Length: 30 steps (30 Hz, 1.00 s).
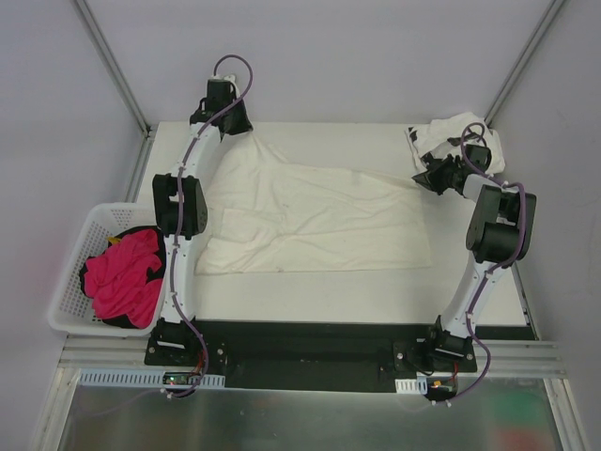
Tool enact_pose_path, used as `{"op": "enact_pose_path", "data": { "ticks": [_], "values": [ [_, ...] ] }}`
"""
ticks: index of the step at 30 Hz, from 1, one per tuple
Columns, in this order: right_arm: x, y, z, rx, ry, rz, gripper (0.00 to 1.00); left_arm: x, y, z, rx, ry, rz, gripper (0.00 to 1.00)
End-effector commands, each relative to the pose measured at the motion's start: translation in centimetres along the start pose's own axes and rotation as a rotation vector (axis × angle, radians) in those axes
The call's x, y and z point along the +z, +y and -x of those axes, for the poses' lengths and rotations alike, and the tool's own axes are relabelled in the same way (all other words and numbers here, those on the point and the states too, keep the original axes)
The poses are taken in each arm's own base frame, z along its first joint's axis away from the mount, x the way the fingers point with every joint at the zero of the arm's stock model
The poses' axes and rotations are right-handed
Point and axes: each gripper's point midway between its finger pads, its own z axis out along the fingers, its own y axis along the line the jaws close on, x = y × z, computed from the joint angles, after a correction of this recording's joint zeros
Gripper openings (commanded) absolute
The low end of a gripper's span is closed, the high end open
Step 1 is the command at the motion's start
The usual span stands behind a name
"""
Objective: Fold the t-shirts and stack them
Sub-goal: Grap the side of the flattened tshirt furthest away from the robot with both arms
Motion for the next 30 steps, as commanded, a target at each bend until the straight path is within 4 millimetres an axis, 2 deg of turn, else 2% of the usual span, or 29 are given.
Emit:
{"op": "enact_pose_path", "data": {
  "ticks": [1, 11, 14, 15, 18, 19, 22, 30],
  "values": [
    [-0.5, 2.4, 1.3, -0.033, -0.03, 0.053, 0.01, -3.1, -1.9, 3.6, 0.057, -0.094, -0.02, 0.0],
    [-1.2, 2.7, 1.6, -0.041, -0.052, 0.047, 0.01, -3.5, -1.5, 2.1, 0.071, -0.055, -0.015, 0.0],
    [-1.1, 3.1, 2.1, -0.047, -0.049, 0.039, 0.01, -3.7, -1.3, 1.8, 0.076, -0.05, -0.008, 0.0],
    [-1.2, 4.2, 3.2, -0.068, -0.069, 0.061, 0.01, -3.7, -1.2, 1.6, 0.076, -0.043, -0.005, 0.0],
    [-0.8, 4.0, 3.3, -0.062, -0.042, 0.04, 0.01, -3.9, -1.2, 1.5, 0.077, -0.04, -0.003, 0.0],
    [-1.0, 4.8, 3.9, -0.074, -0.051, 0.053, 0.01, -4.0, -1.2, 1.5, 0.077, -0.041, -0.002, 0.0],
    [-1.1, 5.4, 4.5, -0.085, -0.057, 0.054, 0.01, -4.0, -0.9, 1.3, 0.08, -0.038, 0.009, 0.0],
    [-1.6, 5.7, 4.4, -0.095, -0.055, 0.052, 0.01, -4.7, -1.1, 1.9, 0.091, -0.054, 0.012, 0.0]
  ]
}}
